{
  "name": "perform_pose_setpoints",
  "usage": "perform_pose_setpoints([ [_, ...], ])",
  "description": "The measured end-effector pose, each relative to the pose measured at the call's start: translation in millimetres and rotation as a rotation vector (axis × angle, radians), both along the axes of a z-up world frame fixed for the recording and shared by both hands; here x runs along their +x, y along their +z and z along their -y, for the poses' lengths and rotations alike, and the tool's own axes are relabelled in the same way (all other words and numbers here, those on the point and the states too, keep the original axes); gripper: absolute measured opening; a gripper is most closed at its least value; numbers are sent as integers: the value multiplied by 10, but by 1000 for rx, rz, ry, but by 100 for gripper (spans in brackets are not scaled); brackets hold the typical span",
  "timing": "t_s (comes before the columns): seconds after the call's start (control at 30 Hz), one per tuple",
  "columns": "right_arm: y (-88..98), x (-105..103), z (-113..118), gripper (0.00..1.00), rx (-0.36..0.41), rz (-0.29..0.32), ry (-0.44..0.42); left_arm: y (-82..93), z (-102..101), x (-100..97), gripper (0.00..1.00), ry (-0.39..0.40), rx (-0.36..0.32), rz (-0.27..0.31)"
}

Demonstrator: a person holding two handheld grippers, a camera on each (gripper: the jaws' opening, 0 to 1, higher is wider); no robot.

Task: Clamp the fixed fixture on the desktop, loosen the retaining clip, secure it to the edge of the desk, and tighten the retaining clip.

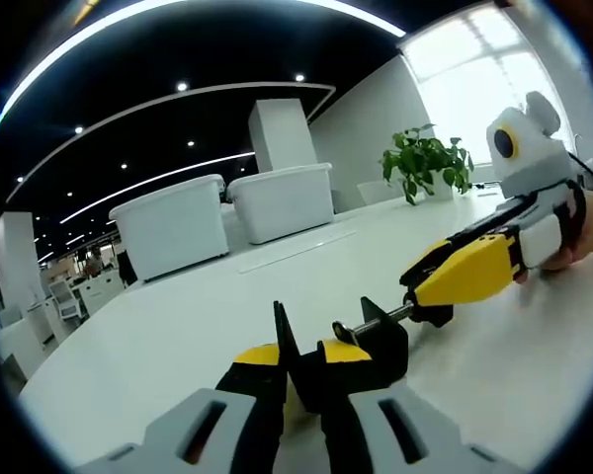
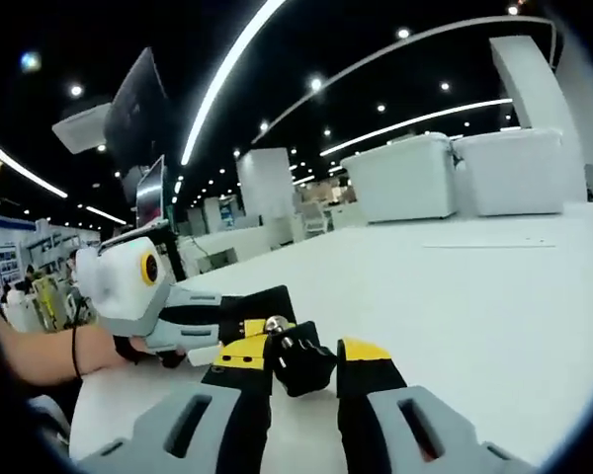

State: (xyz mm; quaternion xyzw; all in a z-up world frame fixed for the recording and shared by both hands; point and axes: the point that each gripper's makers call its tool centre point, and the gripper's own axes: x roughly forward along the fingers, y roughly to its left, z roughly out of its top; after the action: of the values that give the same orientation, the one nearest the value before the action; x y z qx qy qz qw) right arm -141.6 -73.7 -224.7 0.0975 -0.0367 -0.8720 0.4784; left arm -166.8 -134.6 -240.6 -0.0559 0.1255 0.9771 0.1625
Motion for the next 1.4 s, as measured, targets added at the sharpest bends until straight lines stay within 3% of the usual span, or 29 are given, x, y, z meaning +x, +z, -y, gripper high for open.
perform_pose_setpoints([
  [0.1,27,65,26,24,74,-163,12,0,-1,1,12,0,0,0],
  [0.17,53,140,70,24,182,-368,23,0,3,2,12,3,0,0],
  [0.2,35,186,91,24,237,-433,16,1,11,1,12,6,0,1],
  [0.27,29,216,104,24,287,-500,19,3,14,1,12,7,-1,0],
  [0.47,39,201,96,25,232,-422,2,2,12,3,12,6,0,0],
  [0.63,70,134,23,34,95,-231,-10,4,12,6,12,5,0,0],
  [0.83,201,23,-124,30,-137,9,-21,3,11,8,12,4,1,1],
  [0.93,164,34,-113,30,-160,88,16,3,9,12,12,4,0,0],
  [1.1,82,61,-47,29,-104,76,47,2,7,13,12,3,0,0],
  [1.33,23,-63,-41,21,-102,143,29,2,2,7,12,2,-2,0],
  [1.4,13,-40,-33,19,-91,135,40,2,10,-14,12,1,-2,0],
])
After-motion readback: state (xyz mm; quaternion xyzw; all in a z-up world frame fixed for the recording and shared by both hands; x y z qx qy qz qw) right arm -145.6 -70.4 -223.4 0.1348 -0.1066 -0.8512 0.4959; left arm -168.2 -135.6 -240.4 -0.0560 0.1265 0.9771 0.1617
